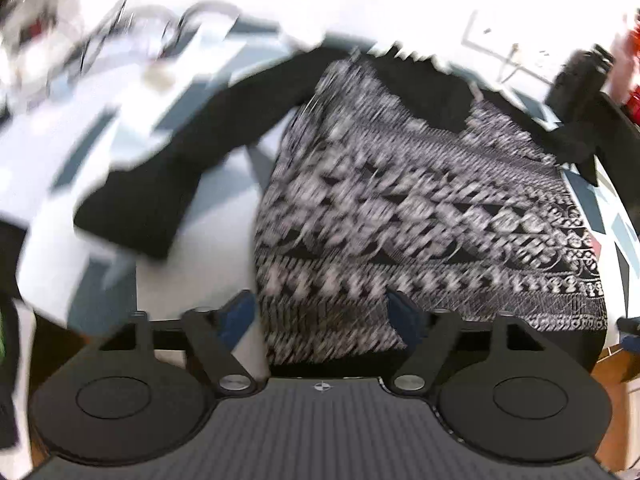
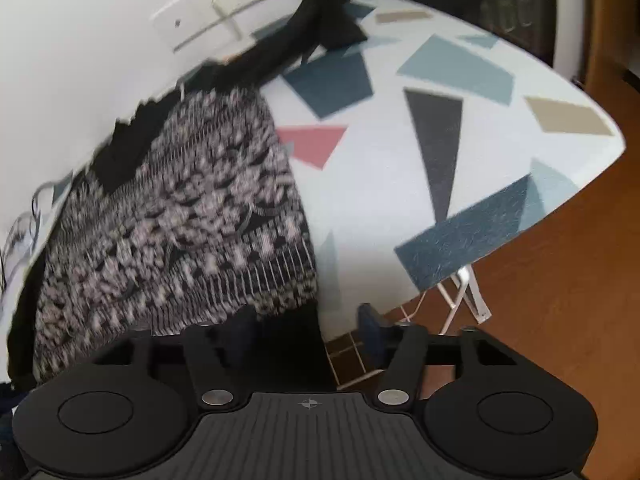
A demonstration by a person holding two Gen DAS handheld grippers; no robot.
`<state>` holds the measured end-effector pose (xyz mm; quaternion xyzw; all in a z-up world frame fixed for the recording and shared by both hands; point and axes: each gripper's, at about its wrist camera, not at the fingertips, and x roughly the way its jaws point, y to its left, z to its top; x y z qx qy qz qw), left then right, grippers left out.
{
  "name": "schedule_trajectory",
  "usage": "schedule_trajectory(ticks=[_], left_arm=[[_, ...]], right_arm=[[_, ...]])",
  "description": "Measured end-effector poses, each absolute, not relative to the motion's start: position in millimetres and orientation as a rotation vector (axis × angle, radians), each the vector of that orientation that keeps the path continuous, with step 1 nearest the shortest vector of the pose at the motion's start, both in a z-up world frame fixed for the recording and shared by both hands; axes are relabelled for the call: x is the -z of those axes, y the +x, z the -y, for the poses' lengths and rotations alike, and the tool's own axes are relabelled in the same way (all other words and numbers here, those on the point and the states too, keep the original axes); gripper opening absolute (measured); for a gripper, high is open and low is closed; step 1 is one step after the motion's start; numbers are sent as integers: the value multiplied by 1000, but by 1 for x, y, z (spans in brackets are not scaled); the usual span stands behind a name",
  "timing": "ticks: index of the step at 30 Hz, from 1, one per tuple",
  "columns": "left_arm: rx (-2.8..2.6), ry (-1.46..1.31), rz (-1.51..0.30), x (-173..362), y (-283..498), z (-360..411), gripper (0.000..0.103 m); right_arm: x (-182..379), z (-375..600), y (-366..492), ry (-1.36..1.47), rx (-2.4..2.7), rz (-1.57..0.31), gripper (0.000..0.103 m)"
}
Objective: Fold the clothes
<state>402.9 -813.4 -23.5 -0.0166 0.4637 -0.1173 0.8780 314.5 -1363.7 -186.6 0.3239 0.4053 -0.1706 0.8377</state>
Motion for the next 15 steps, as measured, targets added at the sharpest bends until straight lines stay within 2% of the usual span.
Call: schedule_trajectory(ticks=[1, 2, 8, 15], left_arm=[[255, -19, -939, 16, 402, 820, 88], [266, -6, -915, 9, 403, 827, 96], [338, 21, -899, -4, 425, 879, 101], [269, 85, -985, 19, 441, 914, 101]], right_arm=[[179, 1365, 313, 695, 377, -834, 75], [170, 1366, 310, 705, 385, -794, 77], [111, 1371, 299, 646, 409, -584, 102], [93, 1369, 306, 510, 485, -652, 102]])
